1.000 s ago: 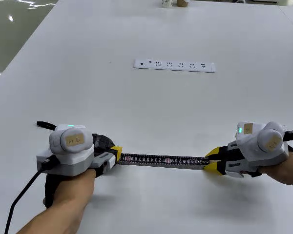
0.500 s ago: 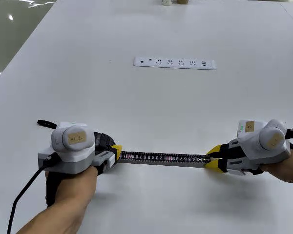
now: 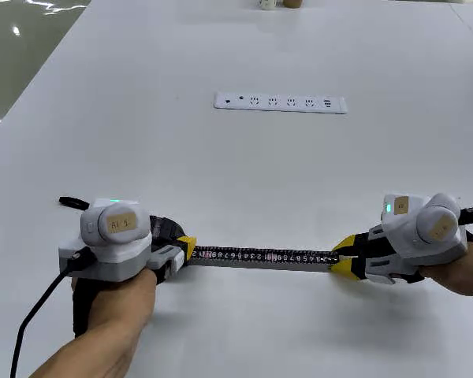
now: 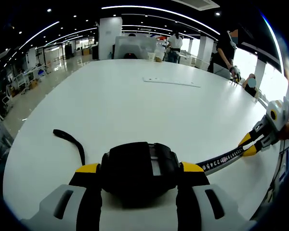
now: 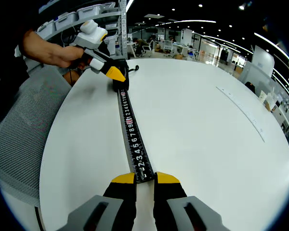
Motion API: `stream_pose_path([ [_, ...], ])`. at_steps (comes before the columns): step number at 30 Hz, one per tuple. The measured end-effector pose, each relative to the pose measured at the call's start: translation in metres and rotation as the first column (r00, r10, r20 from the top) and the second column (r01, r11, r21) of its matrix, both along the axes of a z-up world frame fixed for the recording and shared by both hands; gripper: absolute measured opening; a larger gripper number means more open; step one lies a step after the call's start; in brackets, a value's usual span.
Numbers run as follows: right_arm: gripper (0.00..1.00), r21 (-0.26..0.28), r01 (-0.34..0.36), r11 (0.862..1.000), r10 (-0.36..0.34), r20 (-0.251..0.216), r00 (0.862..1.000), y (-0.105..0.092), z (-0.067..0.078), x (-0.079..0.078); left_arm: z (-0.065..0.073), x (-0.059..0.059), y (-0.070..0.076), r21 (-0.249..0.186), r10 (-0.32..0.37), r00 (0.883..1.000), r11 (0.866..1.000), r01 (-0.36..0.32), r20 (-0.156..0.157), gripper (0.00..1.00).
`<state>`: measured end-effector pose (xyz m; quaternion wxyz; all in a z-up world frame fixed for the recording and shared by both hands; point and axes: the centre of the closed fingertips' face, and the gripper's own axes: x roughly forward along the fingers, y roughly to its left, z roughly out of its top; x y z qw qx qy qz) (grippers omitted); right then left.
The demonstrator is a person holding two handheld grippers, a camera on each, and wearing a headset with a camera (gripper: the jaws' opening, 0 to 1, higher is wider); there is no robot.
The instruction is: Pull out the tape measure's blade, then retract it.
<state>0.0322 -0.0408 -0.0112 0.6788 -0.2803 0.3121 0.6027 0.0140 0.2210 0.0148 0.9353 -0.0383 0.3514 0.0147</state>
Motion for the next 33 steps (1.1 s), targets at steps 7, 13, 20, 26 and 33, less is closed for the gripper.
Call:
stream_pose_path([
  [7,0.09,-0.005,-0.003,1.0,0.003,0.006,1.0,0.0,0.0,0.0,0.001,-0.001,-0.001,-0.014,-0.001,1.0,1.0,0.001,-0.008,0.57],
  [13,0.09,-0.013,-0.006,1.0,0.006,0.019,1.0,0.001,0.001,0.0,0.0,-0.001,0.001,-0.02,0.003,1.0,1.0,-0.003,-0.007,0.57],
  [20,0.09,-0.021,-0.018,1.0,0.019,0.027,0.999,0.005,0.001,-0.002,0.001,-0.002,0.0,-0.035,0.008,1.0,0.999,-0.009,-0.009,0.57],
  [26,0.09,-0.008,-0.021,1.0,0.021,0.026,0.999,0.01,0.003,-0.002,0.001,-0.002,0.001,-0.048,0.01,1.0,0.999,-0.01,-0.012,0.57],
  [33,0.09,0.003,-0.031,1.0,0.031,0.025,0.999,0.02,0.002,-0.002,0.0,-0.002,0.001,-0.055,0.011,1.0,0.998,-0.011,-0.015,0.57],
])
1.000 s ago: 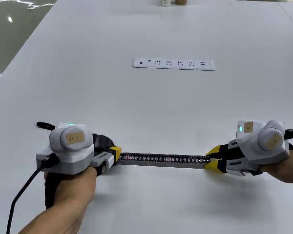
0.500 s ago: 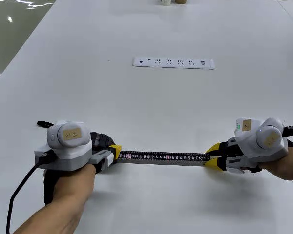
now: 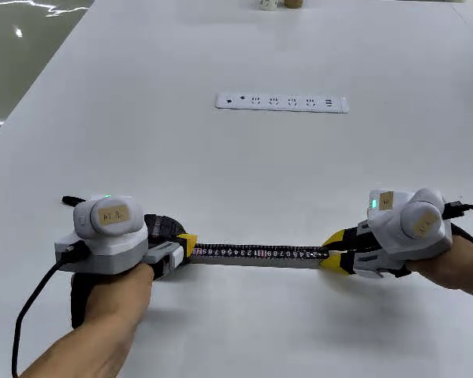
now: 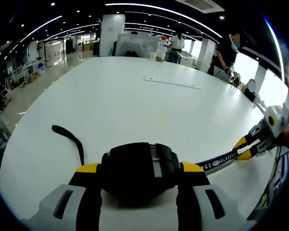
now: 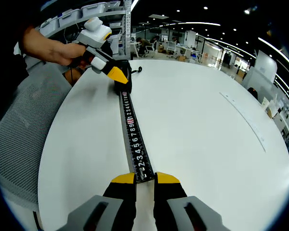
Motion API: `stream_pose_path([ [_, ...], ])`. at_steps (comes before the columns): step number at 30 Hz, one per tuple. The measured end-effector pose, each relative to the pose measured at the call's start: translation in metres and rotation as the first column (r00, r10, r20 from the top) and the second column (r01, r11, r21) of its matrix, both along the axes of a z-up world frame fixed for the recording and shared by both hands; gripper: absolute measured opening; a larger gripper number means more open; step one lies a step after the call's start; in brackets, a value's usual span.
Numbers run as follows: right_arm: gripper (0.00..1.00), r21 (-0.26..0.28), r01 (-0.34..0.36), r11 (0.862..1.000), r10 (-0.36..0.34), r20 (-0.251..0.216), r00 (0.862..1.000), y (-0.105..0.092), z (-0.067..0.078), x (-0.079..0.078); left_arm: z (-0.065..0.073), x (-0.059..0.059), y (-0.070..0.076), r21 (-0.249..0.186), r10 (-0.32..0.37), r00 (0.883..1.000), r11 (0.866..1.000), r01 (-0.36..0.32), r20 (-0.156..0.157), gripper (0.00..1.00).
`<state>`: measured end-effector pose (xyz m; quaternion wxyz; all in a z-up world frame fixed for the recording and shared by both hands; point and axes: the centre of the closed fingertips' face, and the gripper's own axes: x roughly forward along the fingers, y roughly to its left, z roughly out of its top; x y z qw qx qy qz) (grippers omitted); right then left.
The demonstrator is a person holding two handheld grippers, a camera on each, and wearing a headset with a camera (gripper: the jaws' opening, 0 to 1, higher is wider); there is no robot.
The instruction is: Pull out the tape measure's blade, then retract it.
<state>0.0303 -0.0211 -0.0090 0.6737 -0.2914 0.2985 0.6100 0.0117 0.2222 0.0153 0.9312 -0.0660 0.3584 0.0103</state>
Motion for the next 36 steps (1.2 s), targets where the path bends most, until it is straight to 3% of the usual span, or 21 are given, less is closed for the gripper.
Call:
stream_pose_path([
  [36,0.1,0.024,-0.022,0.999,0.023,-0.016,1.0,0.034,0.0,-0.007,0.001,-0.001,-0.001,-0.015,-0.006,1.0,1.0,0.006,0.0,0.58],
])
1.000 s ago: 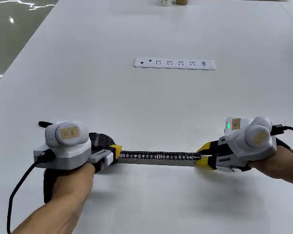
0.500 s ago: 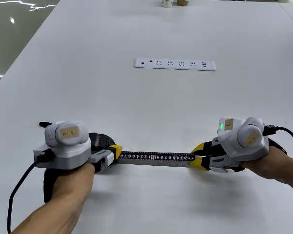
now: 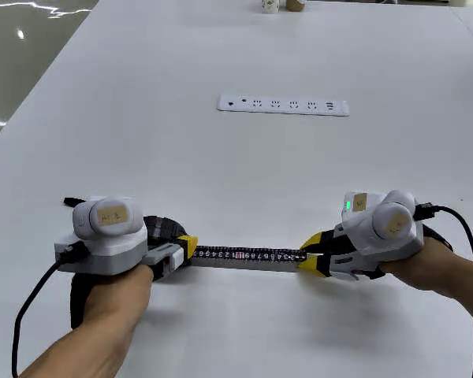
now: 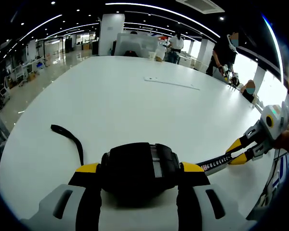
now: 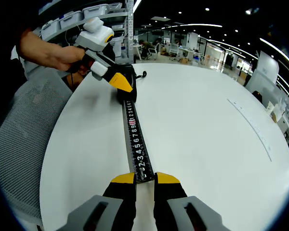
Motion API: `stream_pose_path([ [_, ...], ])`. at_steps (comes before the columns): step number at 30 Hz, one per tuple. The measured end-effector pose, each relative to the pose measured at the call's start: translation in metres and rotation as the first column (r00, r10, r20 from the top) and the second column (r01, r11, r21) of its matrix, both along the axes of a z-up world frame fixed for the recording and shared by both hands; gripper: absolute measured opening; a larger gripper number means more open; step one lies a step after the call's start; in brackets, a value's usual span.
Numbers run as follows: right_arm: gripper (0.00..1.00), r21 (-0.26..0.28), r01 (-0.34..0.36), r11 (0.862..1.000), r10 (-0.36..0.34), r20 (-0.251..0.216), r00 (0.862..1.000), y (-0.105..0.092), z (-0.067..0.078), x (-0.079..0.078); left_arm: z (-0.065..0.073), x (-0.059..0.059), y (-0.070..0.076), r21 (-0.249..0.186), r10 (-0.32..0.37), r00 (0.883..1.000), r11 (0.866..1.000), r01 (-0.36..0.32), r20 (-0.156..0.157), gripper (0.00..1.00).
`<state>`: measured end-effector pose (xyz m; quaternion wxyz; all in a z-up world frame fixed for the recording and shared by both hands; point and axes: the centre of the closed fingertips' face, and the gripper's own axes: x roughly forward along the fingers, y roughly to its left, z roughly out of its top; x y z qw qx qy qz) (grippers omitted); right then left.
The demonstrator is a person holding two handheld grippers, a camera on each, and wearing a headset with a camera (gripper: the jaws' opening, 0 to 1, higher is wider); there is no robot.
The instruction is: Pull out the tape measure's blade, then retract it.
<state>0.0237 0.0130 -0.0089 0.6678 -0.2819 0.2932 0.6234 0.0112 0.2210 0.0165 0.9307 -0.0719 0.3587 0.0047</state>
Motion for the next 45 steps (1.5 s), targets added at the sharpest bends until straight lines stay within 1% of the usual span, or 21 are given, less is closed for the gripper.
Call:
stream_pose_path([
  [28,0.1,0.015,-0.013,1.0,0.013,-0.007,1.0,0.023,0.001,-0.003,-0.001,0.001,0.002,-0.006,-0.005,1.0,1.0,0.005,-0.003,0.58],
  [45,0.1,0.028,-0.019,0.999,0.02,-0.013,1.0,0.036,0.001,-0.006,0.001,-0.001,0.0,-0.013,-0.006,1.0,1.0,0.006,-0.004,0.58],
])
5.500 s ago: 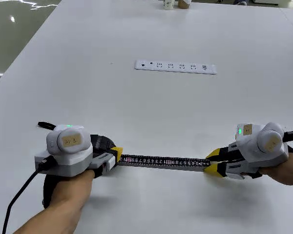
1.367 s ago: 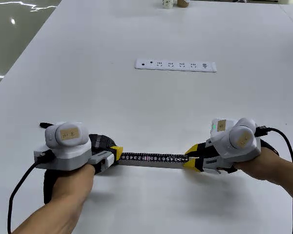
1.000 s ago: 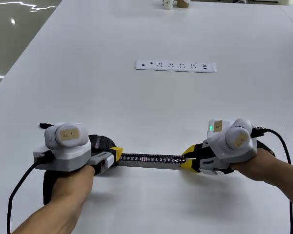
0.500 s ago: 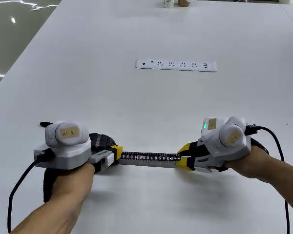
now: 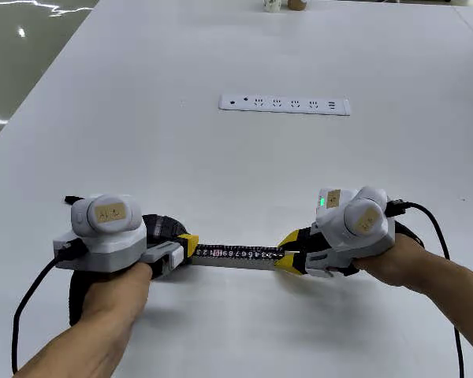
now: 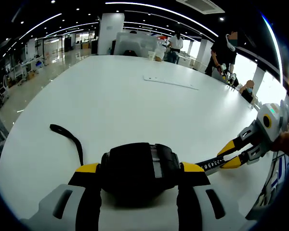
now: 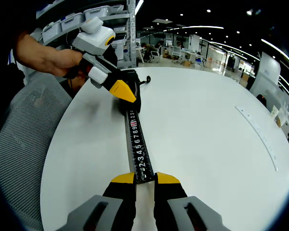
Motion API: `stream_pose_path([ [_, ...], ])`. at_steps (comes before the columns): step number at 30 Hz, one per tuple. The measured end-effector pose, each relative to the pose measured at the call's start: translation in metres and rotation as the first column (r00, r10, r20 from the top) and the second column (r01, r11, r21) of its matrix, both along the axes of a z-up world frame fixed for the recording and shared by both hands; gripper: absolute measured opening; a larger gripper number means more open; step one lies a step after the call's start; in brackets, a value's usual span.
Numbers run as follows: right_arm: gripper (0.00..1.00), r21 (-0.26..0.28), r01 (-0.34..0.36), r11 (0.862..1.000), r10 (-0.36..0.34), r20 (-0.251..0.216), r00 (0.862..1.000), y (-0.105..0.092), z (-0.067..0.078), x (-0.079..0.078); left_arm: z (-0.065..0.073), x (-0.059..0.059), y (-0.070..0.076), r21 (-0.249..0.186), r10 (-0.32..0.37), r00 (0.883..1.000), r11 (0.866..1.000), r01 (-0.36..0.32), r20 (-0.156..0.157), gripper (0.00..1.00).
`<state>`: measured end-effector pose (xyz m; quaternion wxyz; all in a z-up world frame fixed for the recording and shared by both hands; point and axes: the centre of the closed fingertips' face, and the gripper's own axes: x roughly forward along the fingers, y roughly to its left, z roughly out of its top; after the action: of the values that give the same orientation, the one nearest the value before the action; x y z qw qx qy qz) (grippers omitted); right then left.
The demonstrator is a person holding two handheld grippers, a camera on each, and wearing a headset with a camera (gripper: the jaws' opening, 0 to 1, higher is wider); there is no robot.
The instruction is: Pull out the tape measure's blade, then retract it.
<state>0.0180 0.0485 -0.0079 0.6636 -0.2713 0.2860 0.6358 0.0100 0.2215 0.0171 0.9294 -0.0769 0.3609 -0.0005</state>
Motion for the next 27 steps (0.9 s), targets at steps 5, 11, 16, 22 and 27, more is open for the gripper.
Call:
stream_pose_path([
  [5,0.1,0.003,-0.003,1.0,0.003,-0.001,1.0,0.004,0.0,-0.001,0.001,0.0,0.0,-0.001,0.001,1.0,1.0,-0.001,0.0,0.58],
  [11,0.1,0.007,-0.008,1.0,0.008,-0.004,1.0,0.01,0.0,-0.001,0.001,0.0,-0.001,-0.004,0.001,1.0,1.0,-0.001,-0.001,0.58],
  [16,0.1,0.006,-0.01,1.0,0.01,-0.003,1.0,0.013,-0.001,-0.001,0.001,0.0,-0.001,-0.004,0.003,1.0,1.0,-0.003,-0.002,0.58],
  [22,0.1,0.01,-0.011,1.0,0.011,-0.007,1.0,0.017,-0.001,-0.002,0.001,0.0,0.0,-0.005,0.002,1.0,1.0,-0.002,-0.003,0.58],
  [27,0.1,0.014,-0.016,1.0,0.016,-0.009,1.0,0.023,-0.001,-0.002,0.001,0.0,0.0,-0.007,0.002,1.0,1.0,-0.002,-0.004,0.58],
])
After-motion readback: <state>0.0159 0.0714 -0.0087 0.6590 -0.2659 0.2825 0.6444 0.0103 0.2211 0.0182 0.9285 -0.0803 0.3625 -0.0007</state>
